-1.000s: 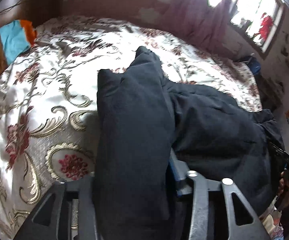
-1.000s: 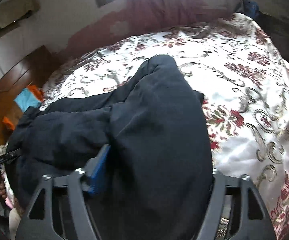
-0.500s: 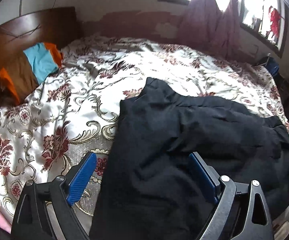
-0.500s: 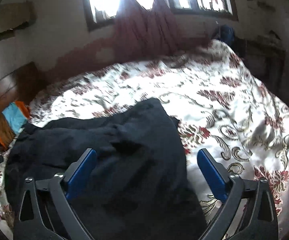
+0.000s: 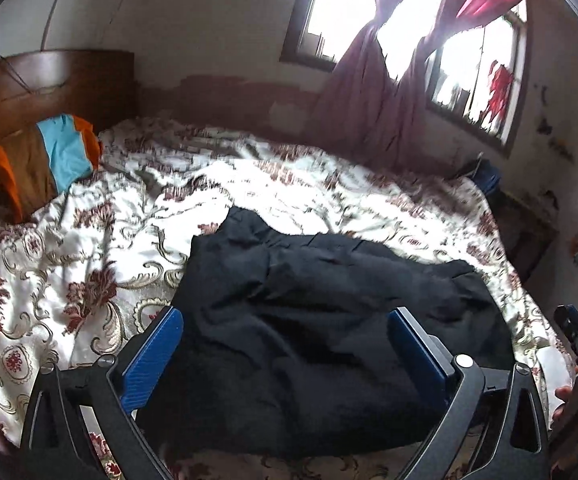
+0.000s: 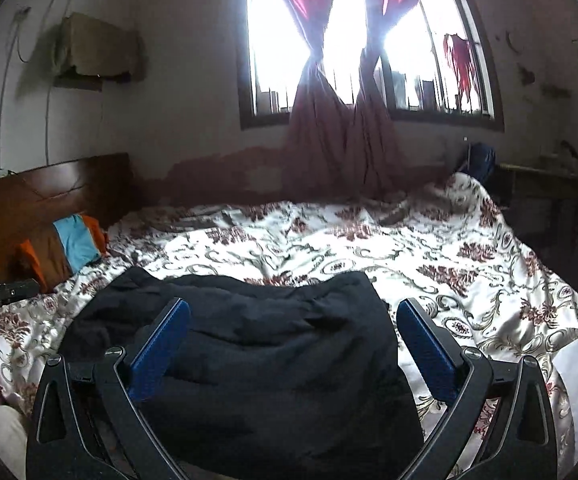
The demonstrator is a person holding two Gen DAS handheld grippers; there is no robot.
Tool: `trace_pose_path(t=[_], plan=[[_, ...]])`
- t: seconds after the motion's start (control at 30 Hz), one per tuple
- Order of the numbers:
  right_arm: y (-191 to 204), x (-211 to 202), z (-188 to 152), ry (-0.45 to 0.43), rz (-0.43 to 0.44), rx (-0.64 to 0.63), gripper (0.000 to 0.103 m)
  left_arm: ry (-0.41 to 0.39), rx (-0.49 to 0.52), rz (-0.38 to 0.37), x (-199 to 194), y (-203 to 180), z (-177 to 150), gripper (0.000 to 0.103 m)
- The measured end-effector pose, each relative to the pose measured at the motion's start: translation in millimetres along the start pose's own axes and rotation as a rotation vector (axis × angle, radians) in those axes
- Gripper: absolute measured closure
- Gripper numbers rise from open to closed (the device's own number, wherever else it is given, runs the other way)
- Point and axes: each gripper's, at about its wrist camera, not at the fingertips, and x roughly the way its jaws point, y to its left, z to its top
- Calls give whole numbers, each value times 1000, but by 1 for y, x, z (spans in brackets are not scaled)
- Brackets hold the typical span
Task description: Fold large clothes
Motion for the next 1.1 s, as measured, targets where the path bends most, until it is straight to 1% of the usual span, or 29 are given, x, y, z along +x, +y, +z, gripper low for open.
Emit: trace_pose_path(t=[0.1,0.27,0.4,0.47,0.6,0.8,1.0,1.1], plan=[[6,-16,1,-26,2,8,2,-67,36,-12,-26,-6,-4,0],[18,-45,-4,-83,15,23,2,-139,67,-33,-61,-16,-12,0],[32,-66,-12,-108,16,11,2,-199,81,-46,-85,-25,-22,0],[38,-77,-16,-114,19,13,1,-208,95,-51,-93,-29,-27,0],[46,-98,-27,-122,18,26,2,-232,118,-35,-109,-36,-43,0],[55,-116,-47,-100,18,30,1,-269,129,-9,-131,-41,-64,0],[63,-129,-65,-91,-3,0,1,-269,130,48,-143,-36,-87,0],[66,-133,-73,-78,-4,-13,2,-262,119,61,-144,-31,-98,0]])
